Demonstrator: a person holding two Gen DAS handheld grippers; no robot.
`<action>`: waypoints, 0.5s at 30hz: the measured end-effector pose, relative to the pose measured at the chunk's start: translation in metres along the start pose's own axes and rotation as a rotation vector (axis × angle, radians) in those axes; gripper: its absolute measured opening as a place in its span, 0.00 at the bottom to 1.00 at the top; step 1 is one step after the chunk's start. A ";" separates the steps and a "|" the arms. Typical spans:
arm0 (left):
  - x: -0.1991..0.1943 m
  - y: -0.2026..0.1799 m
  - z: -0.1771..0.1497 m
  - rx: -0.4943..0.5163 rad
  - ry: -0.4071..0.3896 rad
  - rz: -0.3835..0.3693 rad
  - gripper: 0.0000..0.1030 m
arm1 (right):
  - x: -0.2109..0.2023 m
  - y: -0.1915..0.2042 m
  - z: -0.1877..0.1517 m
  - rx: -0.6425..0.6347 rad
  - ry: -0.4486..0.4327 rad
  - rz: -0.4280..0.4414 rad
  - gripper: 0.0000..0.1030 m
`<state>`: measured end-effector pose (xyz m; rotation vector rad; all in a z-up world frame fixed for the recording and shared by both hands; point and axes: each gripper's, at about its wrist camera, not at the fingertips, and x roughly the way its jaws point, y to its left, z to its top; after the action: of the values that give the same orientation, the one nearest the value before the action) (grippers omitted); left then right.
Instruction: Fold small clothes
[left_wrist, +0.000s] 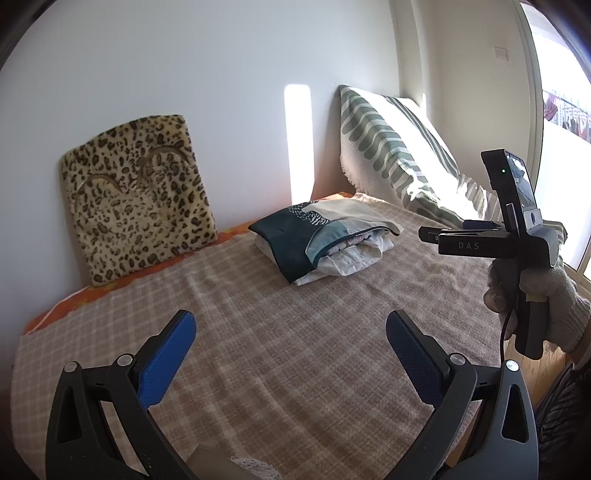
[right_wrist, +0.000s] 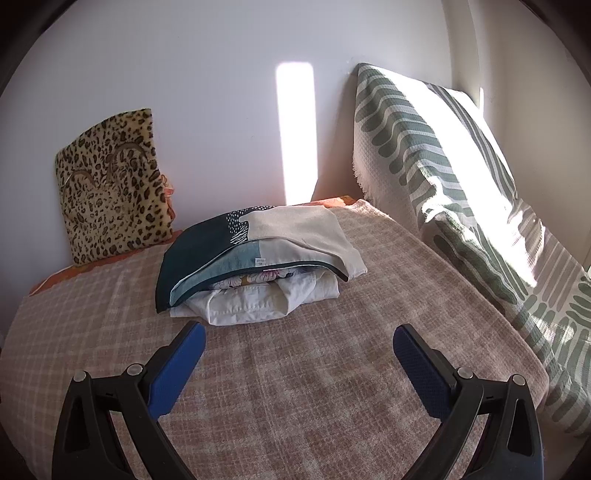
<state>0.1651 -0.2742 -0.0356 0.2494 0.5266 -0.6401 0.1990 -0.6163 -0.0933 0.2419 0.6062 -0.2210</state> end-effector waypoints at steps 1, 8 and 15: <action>0.000 0.000 0.000 0.000 0.001 0.000 1.00 | 0.000 -0.001 0.000 0.002 0.001 0.000 1.00; 0.000 0.000 -0.001 0.001 0.000 0.005 1.00 | 0.002 -0.005 -0.001 0.016 0.008 -0.005 1.00; 0.000 0.000 -0.003 0.001 0.000 0.003 1.00 | 0.002 -0.005 -0.001 0.019 0.010 0.001 1.00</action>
<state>0.1642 -0.2728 -0.0377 0.2508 0.5258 -0.6378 0.1987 -0.6207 -0.0962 0.2624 0.6144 -0.2246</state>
